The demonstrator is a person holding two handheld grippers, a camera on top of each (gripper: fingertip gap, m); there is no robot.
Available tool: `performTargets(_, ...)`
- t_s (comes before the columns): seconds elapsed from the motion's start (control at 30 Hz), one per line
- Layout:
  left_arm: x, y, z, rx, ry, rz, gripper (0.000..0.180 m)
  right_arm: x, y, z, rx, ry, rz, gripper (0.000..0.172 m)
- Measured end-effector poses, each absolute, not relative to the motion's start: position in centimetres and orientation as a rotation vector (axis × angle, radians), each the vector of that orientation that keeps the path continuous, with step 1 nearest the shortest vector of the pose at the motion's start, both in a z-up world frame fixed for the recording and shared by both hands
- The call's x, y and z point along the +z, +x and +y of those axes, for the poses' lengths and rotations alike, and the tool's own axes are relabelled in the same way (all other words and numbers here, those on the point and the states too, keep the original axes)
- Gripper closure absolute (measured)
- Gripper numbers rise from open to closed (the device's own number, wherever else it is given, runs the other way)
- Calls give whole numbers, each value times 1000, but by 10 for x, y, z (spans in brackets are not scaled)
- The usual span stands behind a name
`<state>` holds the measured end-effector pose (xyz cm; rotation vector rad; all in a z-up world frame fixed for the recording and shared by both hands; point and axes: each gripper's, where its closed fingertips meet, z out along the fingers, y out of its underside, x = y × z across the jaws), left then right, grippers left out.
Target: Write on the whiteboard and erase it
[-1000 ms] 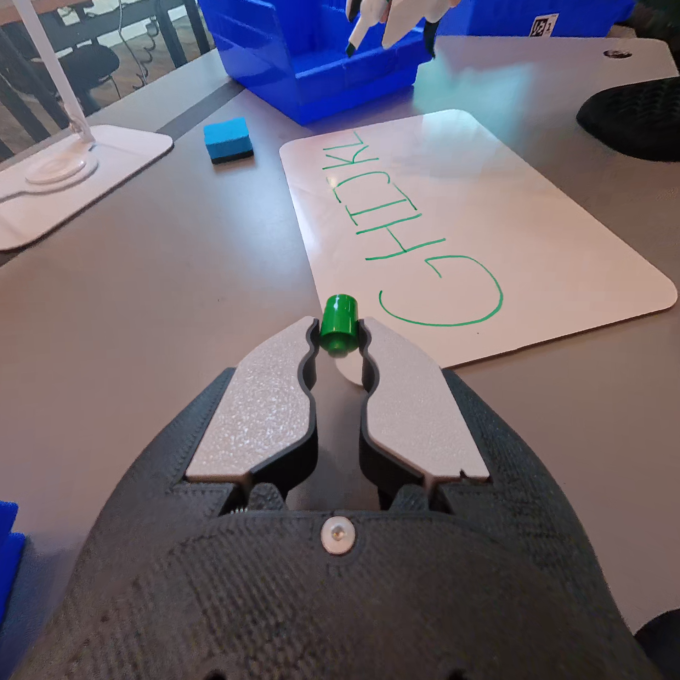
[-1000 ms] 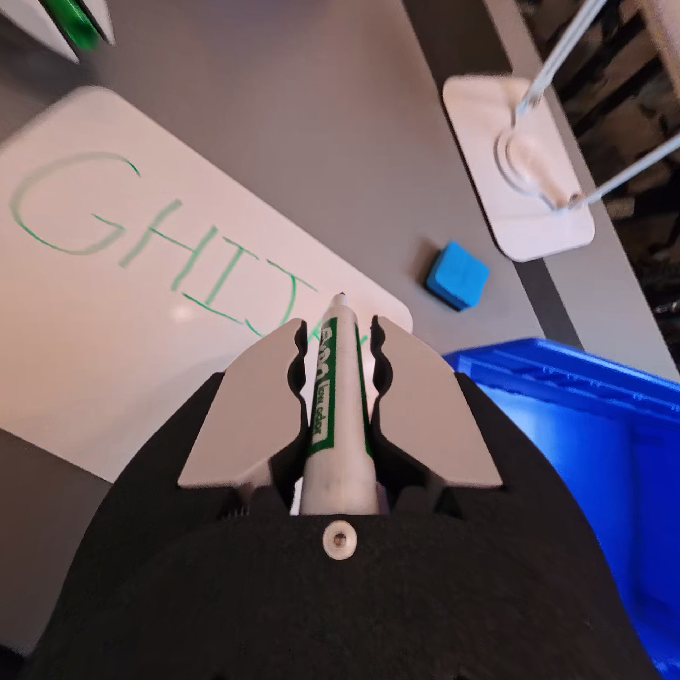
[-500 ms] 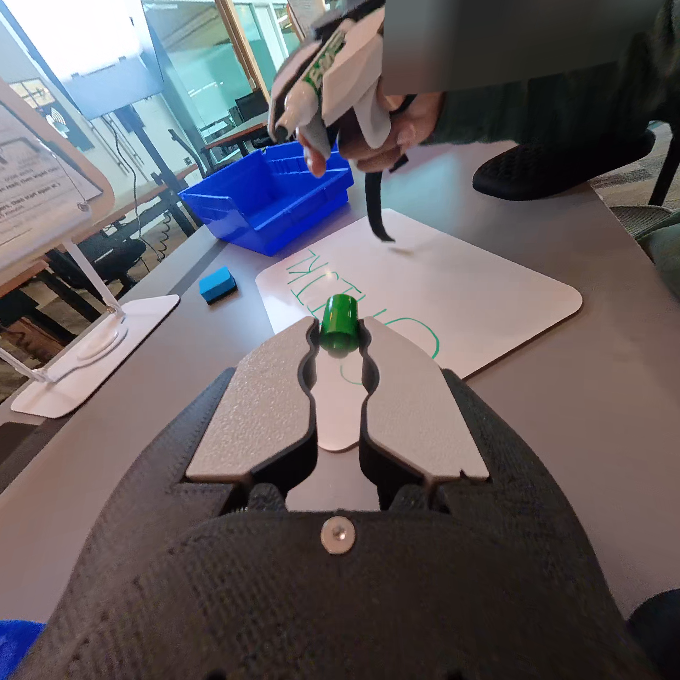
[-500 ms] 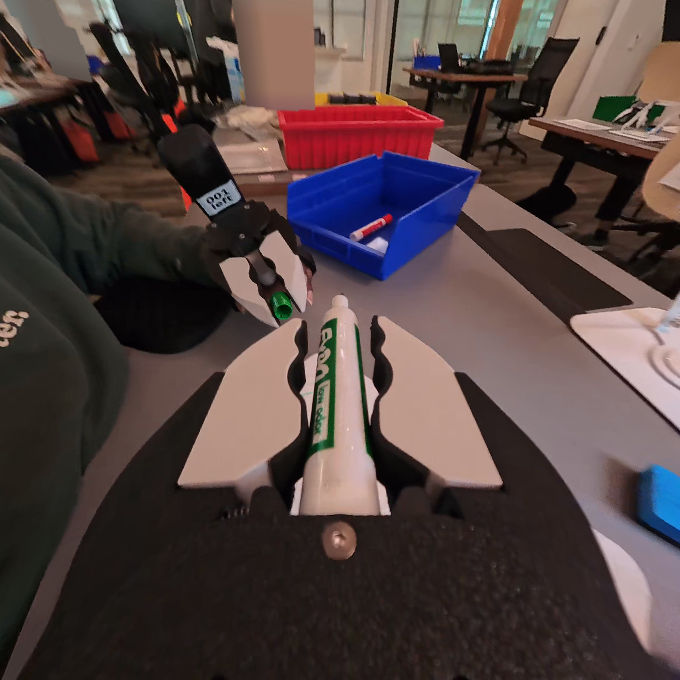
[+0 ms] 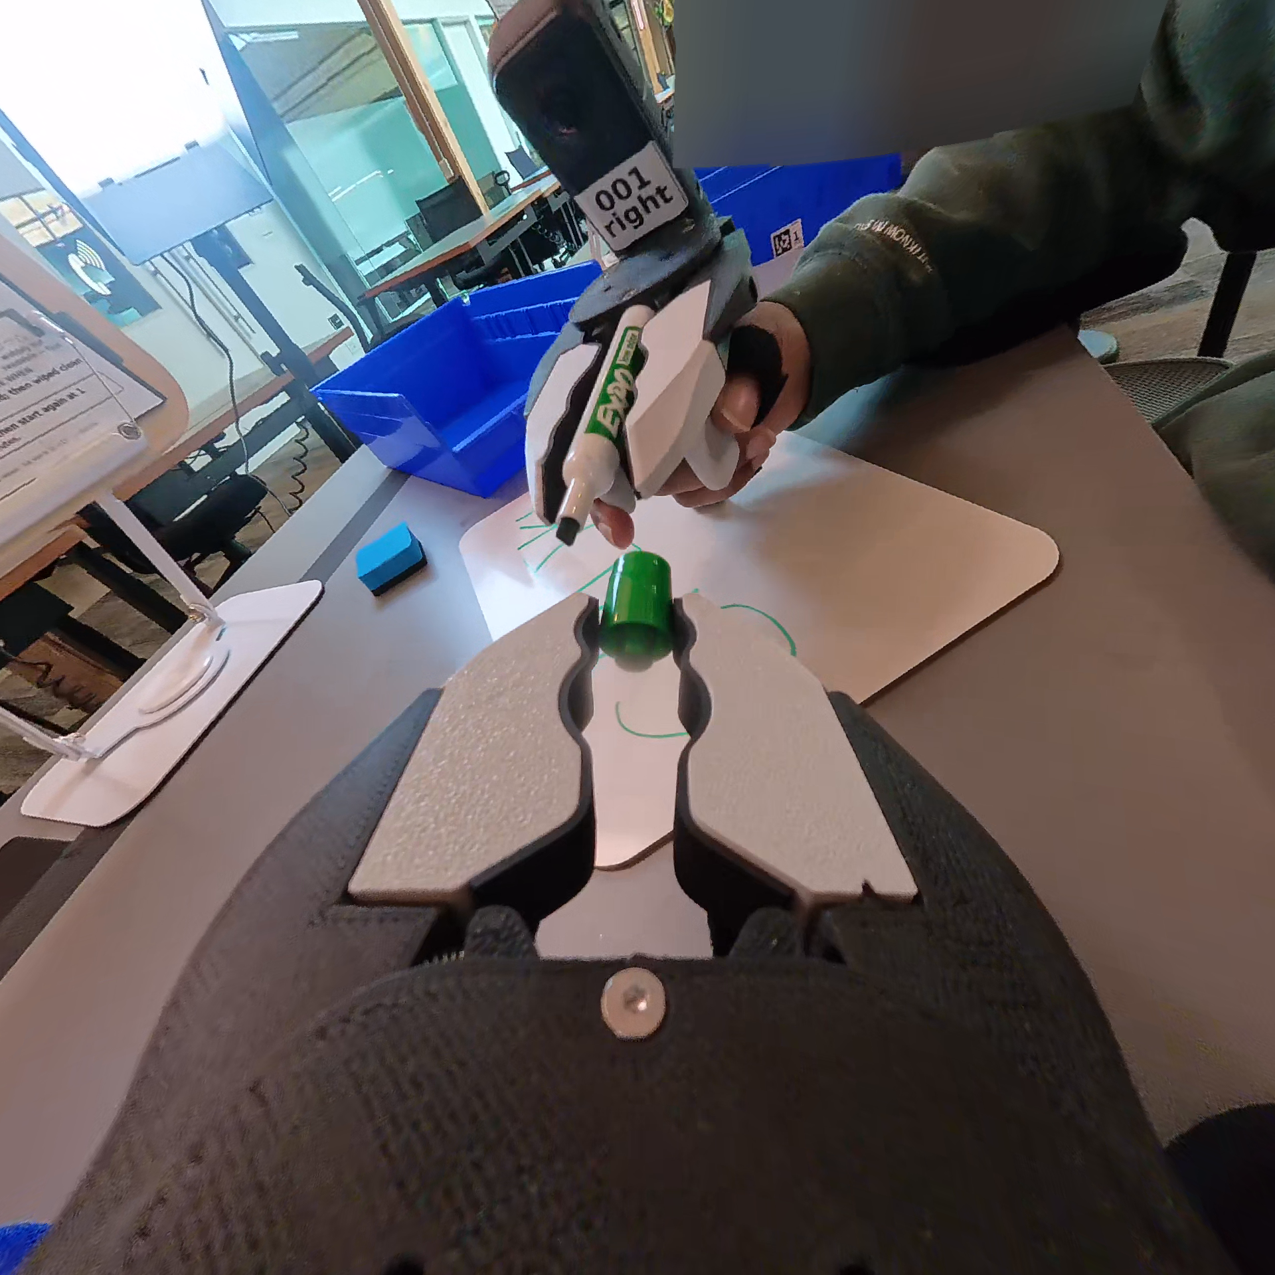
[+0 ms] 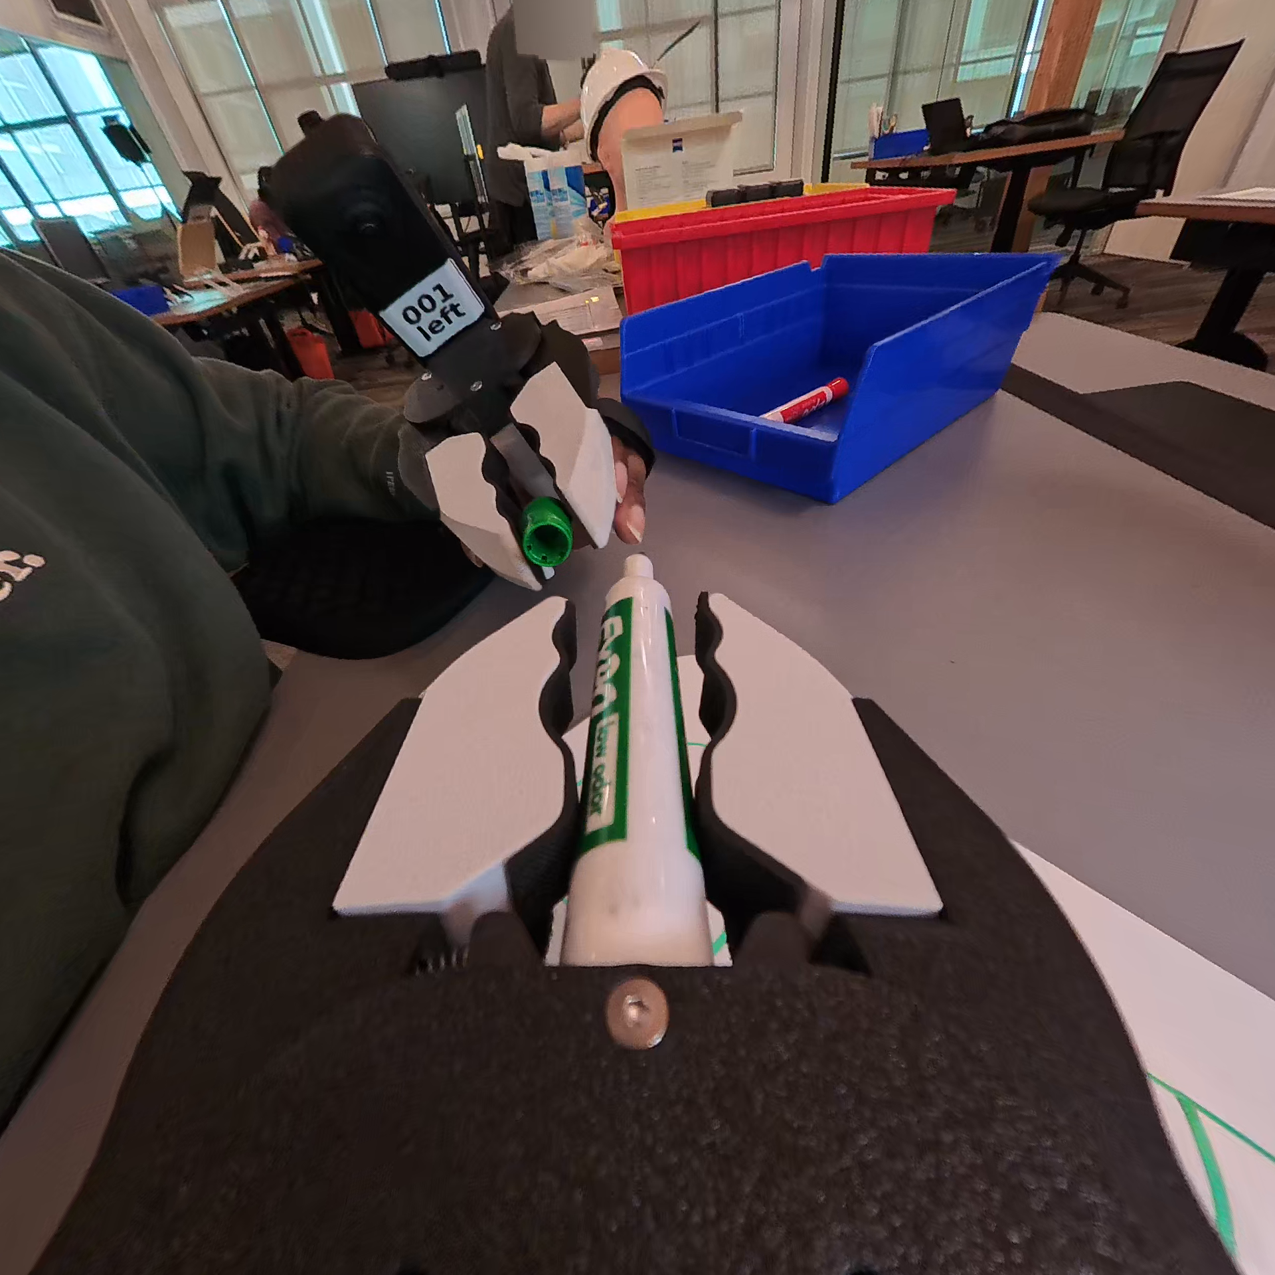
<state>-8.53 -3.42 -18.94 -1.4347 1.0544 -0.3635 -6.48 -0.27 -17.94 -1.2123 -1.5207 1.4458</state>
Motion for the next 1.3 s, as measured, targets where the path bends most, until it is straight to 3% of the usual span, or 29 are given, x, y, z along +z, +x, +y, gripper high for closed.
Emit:
performTargets(0.9, -193, -76, -38, -327, -1436, 1102, 160, -184, -74, -44, 1494, -1170, -1626, 137)
performTargets(1.3, -187, -76, -43, 16, -1339, 1208, 162, -182, -76, -56, 1776, -1343, -1487, 139)
